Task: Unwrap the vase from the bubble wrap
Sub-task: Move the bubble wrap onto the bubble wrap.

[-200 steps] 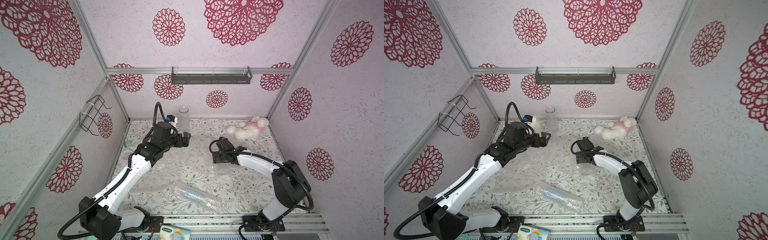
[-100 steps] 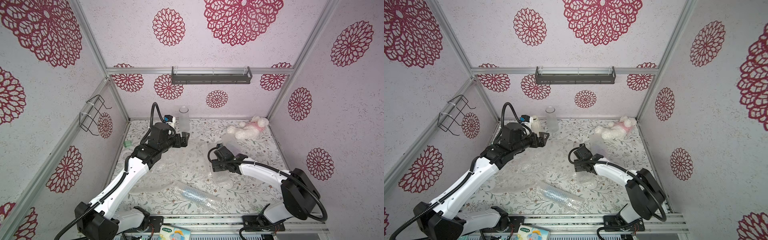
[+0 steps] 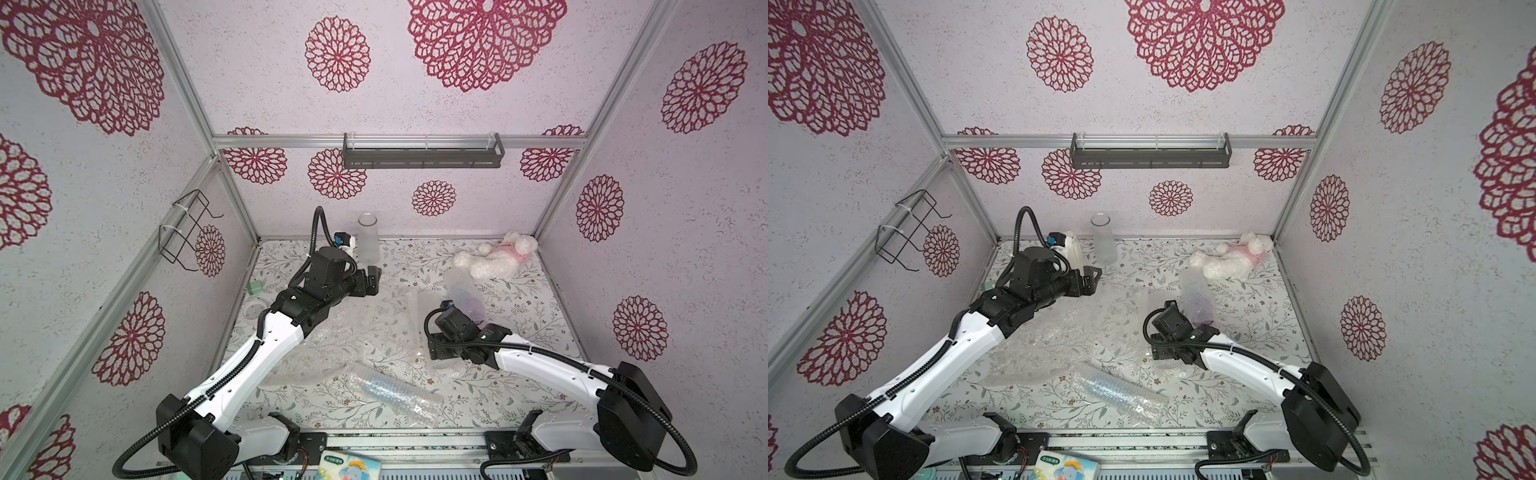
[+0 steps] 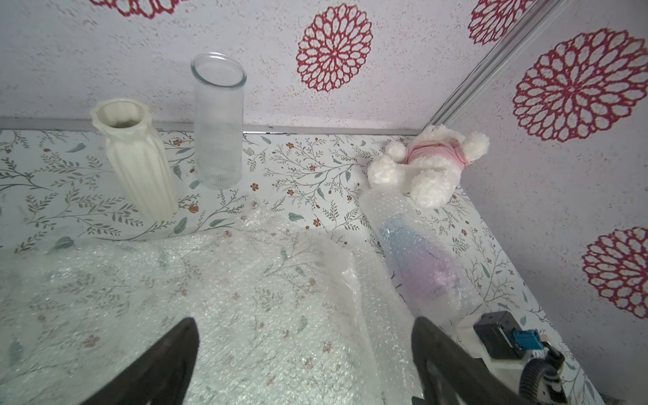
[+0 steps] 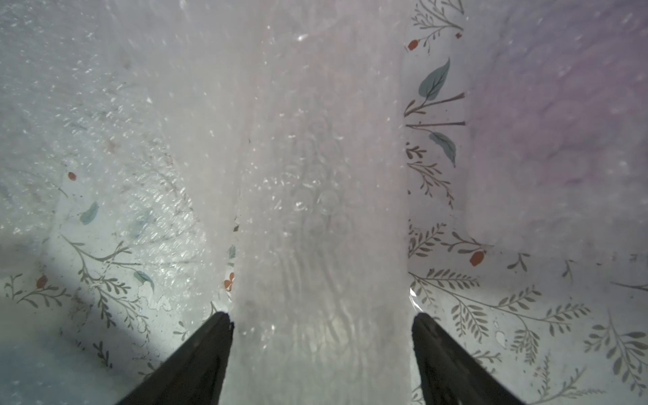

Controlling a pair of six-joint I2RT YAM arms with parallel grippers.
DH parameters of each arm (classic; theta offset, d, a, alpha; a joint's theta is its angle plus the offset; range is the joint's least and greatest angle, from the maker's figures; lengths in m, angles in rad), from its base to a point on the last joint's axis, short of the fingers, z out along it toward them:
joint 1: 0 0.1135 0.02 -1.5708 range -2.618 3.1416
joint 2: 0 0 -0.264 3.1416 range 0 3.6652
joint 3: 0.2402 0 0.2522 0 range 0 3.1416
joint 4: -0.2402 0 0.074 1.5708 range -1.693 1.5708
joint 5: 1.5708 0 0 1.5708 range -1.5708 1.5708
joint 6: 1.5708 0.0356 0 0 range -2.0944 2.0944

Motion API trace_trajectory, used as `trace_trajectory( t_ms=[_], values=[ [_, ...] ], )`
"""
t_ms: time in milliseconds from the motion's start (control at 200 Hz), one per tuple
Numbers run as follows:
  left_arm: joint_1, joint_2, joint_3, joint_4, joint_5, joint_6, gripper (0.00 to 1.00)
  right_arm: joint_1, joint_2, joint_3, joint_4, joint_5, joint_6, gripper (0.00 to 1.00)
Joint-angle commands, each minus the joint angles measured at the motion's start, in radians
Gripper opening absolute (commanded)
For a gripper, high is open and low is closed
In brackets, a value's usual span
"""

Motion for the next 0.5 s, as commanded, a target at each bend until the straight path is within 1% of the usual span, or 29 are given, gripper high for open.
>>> trace_trajectory(
  t_ms=[0, 45, 200, 260, 315, 430, 495],
  values=[
    [-0.027, 0.024, -0.012, -0.035, -0.02, -0.068, 0.98, 0.003, 0.043, 0.025, -0.003, 0.044, -0.005, 0.91],
    [-0.027, 0.022, -0.045, -0.018, -0.002, -0.107, 0.98, 0.003, 0.063, 0.029, -0.004, 0.051, -0.012, 0.93],
    [-0.046, 0.03, -0.104, 0.034, 0.011, -0.185, 0.99, -0.001, 0.086, 0.001, 0.073, 0.026, -0.021, 0.93],
    [-0.057, 0.06, -0.099, 0.026, -0.01, -0.215, 1.0, -0.013, 0.095, -0.014, 0.115, -0.009, -0.024, 0.93],
    [-0.074, 0.102, -0.085, 0.009, -0.027, -0.228, 0.99, -0.029, 0.112, -0.029, 0.15, -0.041, -0.018, 0.94],
    [-0.096, 0.18, -0.045, -0.046, -0.057, -0.247, 0.98, -0.041, 0.156, -0.027, 0.176, -0.035, -0.013, 0.96],
    [-0.098, 0.213, -0.044, -0.059, -0.065, -0.277, 0.98, -0.053, 0.187, -0.026, 0.2, -0.055, -0.011, 0.97]
  ],
)
